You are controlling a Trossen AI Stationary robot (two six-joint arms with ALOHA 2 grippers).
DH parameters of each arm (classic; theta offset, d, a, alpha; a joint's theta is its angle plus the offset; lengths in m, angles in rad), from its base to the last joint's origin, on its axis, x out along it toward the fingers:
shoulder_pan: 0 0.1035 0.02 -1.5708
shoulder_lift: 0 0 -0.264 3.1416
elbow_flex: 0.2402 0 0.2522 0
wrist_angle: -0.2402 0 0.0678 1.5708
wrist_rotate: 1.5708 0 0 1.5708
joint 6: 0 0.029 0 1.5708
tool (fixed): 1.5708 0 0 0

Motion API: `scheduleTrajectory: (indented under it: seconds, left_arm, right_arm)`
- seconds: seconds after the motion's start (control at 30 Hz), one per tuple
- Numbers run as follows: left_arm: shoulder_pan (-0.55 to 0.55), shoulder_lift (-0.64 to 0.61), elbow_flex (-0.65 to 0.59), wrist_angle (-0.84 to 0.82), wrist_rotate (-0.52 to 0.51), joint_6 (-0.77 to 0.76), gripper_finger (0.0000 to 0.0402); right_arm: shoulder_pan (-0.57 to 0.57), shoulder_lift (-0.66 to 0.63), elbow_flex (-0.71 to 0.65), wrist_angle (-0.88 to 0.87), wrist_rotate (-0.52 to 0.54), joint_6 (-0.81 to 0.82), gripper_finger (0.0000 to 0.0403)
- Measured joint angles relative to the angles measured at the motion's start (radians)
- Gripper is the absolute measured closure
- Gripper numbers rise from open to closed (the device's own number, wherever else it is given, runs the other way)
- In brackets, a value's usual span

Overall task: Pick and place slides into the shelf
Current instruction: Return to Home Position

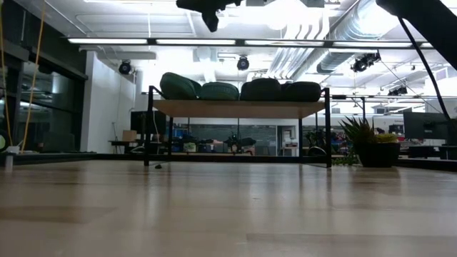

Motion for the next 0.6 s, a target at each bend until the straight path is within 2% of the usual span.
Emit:
scheduleTrajectory:
  seconds: [0.2,0.3,0.43,0.6]
  left_arm:
    - [0.000,-0.012,0.000,0.021,-0.004,-0.004,0.0399]
    - [0.000,-0.047,-0.053,0.081,-0.004,-0.014,0.0399]
    - [0.000,-0.147,-0.251,0.229,0.000,-0.031,0.0399]
    - [0.000,-0.326,-0.635,0.485,-0.016,-0.047,0.0399]
  right_arm:
    - [0.007,0.000,0.000,-0.053,0.000,0.060,0.0403]
    - [0.005,0.000,0.000,-0.100,-0.016,0.089,0.0403]
    - [0.019,-0.022,0.000,-0.154,-0.073,0.011,0.0403]
    - [0.069,-0.072,0.000,-0.135,-0.069,-0.001,0.0403]
